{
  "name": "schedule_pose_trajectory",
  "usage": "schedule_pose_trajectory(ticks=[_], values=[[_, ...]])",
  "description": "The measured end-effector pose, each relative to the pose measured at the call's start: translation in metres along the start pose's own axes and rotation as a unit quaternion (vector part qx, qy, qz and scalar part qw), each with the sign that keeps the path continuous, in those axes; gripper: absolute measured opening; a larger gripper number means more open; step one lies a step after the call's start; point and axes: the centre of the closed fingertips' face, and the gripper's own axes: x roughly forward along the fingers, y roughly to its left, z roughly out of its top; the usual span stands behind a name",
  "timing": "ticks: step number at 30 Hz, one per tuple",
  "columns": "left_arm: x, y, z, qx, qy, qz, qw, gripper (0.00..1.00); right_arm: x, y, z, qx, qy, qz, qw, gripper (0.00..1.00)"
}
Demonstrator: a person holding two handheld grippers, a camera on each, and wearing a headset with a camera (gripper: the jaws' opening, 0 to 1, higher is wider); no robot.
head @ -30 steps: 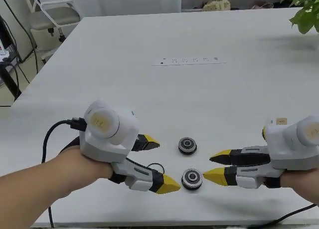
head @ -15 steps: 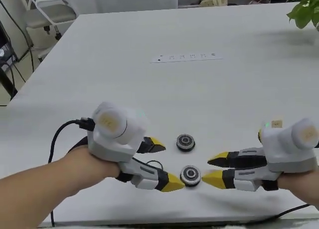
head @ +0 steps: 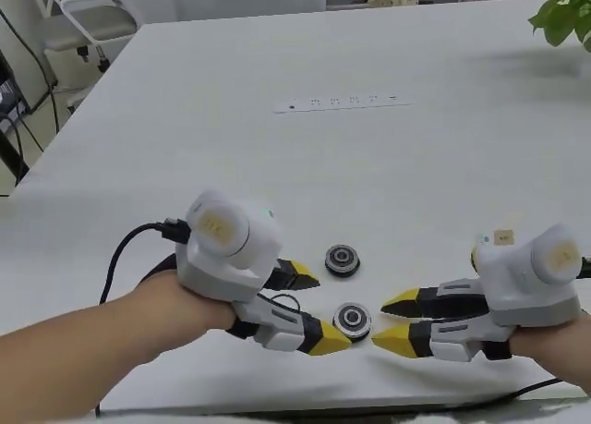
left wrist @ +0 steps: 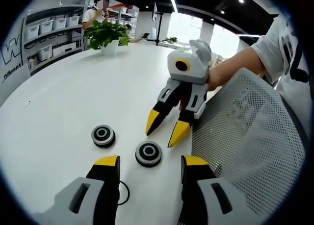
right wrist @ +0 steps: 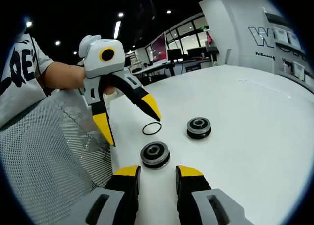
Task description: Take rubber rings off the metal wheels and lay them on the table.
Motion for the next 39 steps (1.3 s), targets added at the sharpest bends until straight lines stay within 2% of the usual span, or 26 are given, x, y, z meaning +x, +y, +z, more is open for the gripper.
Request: schedule_pose_trajectory(ticks=[18,39], values=[[0.012,-0.003,-0.002,-0.003,0.006,-0.01,0.9999,0.35,0.011,0.002,-0.002,-0.019,0.01,0.006,0.9997,0.23],[0.025,-0.003,-0.002,-0.001,0.01,-0.017,0.9998,0.19,0.013,0.004,-0.002,-0.022,0.009,0.009,0.9997,0.21]])
